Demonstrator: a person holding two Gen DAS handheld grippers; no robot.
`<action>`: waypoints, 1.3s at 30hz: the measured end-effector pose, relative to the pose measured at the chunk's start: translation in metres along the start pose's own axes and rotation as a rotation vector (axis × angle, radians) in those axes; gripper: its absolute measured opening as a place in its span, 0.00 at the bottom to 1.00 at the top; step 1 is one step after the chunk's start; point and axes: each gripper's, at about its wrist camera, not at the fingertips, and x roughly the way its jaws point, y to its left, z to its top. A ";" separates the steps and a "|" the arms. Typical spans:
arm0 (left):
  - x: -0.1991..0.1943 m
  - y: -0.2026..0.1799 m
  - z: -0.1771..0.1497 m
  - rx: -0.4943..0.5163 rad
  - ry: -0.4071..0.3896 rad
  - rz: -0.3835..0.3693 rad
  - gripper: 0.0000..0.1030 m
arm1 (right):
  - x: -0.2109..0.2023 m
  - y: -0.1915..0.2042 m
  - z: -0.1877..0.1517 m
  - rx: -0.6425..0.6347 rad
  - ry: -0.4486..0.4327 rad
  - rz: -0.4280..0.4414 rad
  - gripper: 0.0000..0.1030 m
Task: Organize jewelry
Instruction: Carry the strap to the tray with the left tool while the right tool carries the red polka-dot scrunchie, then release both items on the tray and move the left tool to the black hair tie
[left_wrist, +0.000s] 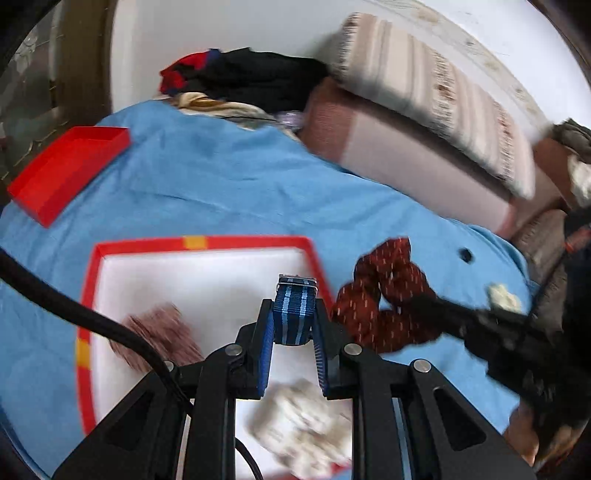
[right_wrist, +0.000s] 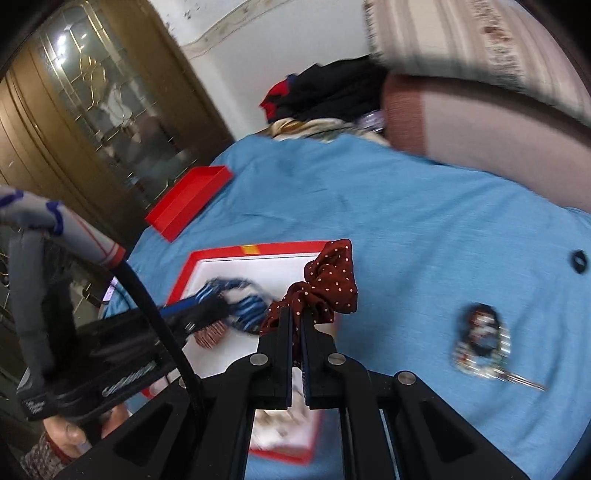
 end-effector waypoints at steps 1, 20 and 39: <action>0.006 0.009 0.007 -0.009 0.002 0.008 0.18 | 0.009 0.003 0.001 0.002 0.006 0.010 0.04; 0.042 0.070 0.020 -0.128 0.030 0.080 0.41 | 0.088 -0.002 -0.017 -0.016 0.132 -0.051 0.14; -0.079 0.001 -0.025 0.001 -0.144 0.239 0.60 | -0.034 -0.003 -0.082 -0.052 0.004 -0.165 0.50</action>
